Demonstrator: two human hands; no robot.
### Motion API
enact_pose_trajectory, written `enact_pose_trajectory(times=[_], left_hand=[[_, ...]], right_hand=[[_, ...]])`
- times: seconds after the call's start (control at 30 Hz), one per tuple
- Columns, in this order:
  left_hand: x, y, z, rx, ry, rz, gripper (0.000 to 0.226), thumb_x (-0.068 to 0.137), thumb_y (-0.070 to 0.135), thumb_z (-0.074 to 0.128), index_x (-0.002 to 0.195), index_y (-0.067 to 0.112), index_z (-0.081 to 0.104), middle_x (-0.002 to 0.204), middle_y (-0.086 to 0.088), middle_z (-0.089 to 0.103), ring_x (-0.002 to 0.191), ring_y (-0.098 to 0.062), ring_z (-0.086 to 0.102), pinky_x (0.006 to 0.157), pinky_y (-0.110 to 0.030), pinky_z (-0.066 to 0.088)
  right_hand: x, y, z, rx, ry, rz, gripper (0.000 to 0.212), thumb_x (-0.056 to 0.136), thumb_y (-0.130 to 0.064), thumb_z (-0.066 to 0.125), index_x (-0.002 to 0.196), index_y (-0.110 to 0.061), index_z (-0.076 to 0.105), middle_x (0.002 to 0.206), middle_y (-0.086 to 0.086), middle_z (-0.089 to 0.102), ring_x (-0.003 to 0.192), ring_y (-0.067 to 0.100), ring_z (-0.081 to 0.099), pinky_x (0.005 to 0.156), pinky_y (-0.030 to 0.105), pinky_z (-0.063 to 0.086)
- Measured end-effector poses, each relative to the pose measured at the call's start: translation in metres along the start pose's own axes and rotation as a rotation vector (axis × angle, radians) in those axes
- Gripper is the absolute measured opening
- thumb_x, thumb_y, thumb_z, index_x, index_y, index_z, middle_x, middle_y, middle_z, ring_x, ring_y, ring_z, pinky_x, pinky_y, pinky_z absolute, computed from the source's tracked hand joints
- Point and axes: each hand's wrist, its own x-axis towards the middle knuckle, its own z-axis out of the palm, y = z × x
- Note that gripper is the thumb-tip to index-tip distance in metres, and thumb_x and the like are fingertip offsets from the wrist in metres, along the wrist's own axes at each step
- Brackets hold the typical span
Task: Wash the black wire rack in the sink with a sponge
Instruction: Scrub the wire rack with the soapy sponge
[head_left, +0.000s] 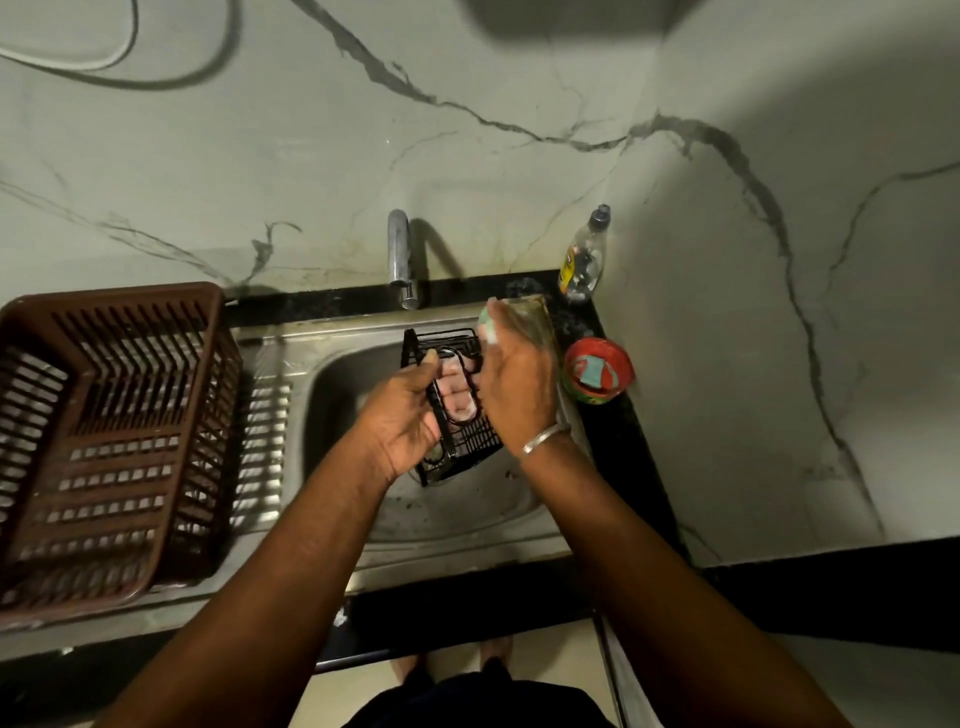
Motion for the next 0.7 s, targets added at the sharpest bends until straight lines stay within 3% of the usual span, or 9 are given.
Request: enact_pose_trajectory(times=[0.1,0.23,0.33,0.43,0.5,0.63,0.7], left_hand=[[0.000,-0.005,0.005,0.055,0.029,0.028,0.024,0.112,0.010,0.046,0.112,0.000,0.068,0.095,-0.016,0.073,0.086,-0.024,0.072,0.080,-0.038,0.064],[-0.008,0.000,0.002,0.152,-0.053,0.013,0.038,0.115,0.024,0.042,0.099,0.003,0.070,0.079,-0.011,0.067,0.065,-0.021,0.066,0.064,-0.035,0.062],[-0.011,0.004,0.001,0.176,-0.078,0.014,0.041,0.114,0.030,0.043,0.109,-0.001,0.068,0.083,-0.013,0.069,0.073,-0.026,0.069,0.075,-0.044,0.066],[-0.012,0.005,0.002,0.257,-0.107,-0.018,0.053,0.115,0.043,0.035,0.123,-0.001,0.063,0.085,-0.012,0.068,0.082,-0.032,0.068,0.089,-0.059,0.061],[-0.010,0.007,-0.001,0.261,-0.091,-0.028,0.053,0.115,0.045,0.037,0.125,0.000,0.062,0.087,-0.011,0.060,0.081,-0.028,0.061,0.085,-0.061,0.064],[-0.016,0.003,0.003,0.209,-0.093,-0.019,0.042,0.115,0.039,0.042,0.106,0.004,0.065,0.077,-0.006,0.064,0.063,-0.020,0.066,0.067,-0.044,0.065],[-0.019,0.001,0.008,0.181,-0.076,0.018,0.041,0.115,0.034,0.042,0.107,0.002,0.066,0.081,-0.011,0.071,0.064,-0.020,0.071,0.061,-0.038,0.066]], right_hand=[[-0.004,-0.009,0.011,-0.011,-0.158,-0.167,0.043,0.095,0.001,0.062,0.139,-0.004,0.064,0.137,0.018,0.067,0.126,0.028,0.065,0.107,0.041,0.055],[0.008,0.003,0.008,-0.059,-0.158,-0.115,0.037,0.097,-0.005,0.062,0.133,-0.008,0.069,0.135,0.014,0.069,0.126,0.028,0.065,0.108,0.039,0.053],[0.009,0.008,0.007,-0.089,-0.249,-0.214,0.037,0.097,-0.004,0.058,0.132,-0.009,0.070,0.140,0.012,0.066,0.138,0.026,0.056,0.119,0.032,0.038],[0.015,0.016,0.006,-0.092,-0.147,-0.132,0.027,0.096,-0.005,0.059,0.116,-0.010,0.077,0.112,0.010,0.076,0.106,0.028,0.069,0.098,0.030,0.049],[0.014,0.012,0.005,-0.033,-0.194,-0.148,0.030,0.100,-0.010,0.056,0.124,-0.012,0.074,0.118,0.008,0.075,0.107,0.024,0.070,0.095,0.037,0.056],[0.009,0.002,0.010,0.021,-0.264,-0.208,0.034,0.101,-0.008,0.056,0.132,-0.012,0.070,0.127,0.009,0.073,0.116,0.023,0.068,0.101,0.042,0.056],[0.008,0.002,0.010,0.016,-0.277,-0.215,0.039,0.099,-0.006,0.055,0.135,-0.007,0.068,0.135,0.013,0.069,0.127,0.026,0.064,0.113,0.042,0.048]])
